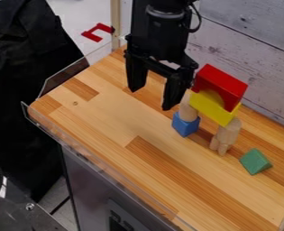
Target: Move the something on the played
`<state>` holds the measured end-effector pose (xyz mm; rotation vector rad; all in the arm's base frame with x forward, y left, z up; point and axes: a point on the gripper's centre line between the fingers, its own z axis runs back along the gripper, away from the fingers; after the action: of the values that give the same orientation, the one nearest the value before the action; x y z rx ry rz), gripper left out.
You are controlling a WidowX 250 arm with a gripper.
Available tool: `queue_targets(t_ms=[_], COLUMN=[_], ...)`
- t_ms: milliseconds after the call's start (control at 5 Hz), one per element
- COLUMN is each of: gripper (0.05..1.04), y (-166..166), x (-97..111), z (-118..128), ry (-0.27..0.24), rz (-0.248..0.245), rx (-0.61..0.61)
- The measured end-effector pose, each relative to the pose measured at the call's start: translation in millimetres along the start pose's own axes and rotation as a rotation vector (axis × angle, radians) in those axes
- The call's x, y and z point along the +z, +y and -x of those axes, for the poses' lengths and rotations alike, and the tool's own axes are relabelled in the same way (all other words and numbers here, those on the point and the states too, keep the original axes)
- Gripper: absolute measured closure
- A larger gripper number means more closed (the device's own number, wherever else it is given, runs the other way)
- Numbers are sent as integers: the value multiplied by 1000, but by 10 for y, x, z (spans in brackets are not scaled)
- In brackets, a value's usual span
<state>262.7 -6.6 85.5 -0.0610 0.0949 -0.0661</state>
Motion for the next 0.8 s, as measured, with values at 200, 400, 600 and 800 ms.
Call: queue_targets(t_ms=[200,400,600,800], gripper=[85,85,85,85], y=[-2,36,76,124], x=[-77,-76,-68,-33], z=[28,15,-9,-22], ry=[31,26,11,3], rz=[2,0,-12,-18], rx=[0,22,55,75])
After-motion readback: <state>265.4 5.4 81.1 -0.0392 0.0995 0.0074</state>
